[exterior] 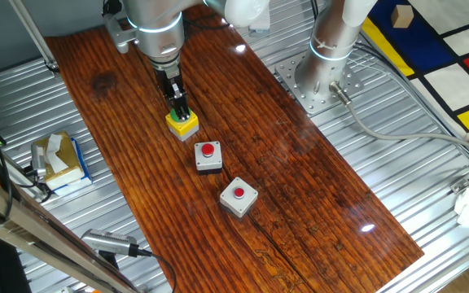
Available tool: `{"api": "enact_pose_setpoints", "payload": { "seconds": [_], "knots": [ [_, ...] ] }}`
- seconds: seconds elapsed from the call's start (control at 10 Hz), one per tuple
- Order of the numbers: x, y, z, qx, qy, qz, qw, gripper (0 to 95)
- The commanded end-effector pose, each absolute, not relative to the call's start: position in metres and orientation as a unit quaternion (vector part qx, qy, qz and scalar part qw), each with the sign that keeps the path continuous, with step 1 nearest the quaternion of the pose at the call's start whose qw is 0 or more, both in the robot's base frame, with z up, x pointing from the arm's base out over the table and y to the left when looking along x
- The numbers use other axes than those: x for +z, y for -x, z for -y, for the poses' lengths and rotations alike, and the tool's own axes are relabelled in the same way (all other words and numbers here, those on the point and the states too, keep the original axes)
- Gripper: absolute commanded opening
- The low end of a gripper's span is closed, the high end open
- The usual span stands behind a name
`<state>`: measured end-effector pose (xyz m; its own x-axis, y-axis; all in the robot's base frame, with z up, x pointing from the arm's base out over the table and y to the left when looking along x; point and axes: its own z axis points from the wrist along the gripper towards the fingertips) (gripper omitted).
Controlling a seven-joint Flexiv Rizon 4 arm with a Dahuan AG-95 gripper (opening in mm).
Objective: Press three buttons from left to right in sequence
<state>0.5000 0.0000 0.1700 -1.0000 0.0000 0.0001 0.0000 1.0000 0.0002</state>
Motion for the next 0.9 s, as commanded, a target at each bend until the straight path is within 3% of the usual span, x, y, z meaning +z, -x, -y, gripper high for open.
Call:
{"api": "enact_pose_setpoints", "payload": {
  "seconds": [0.1,0.9],
  "knots": [
    [0.17,-0.5,0.0,-0.013,0.106,0.991,-0.077,0.0],
    [0.17,-0.5,0.0,-0.012,0.106,0.991,-0.076,0.0]
  ]
}}
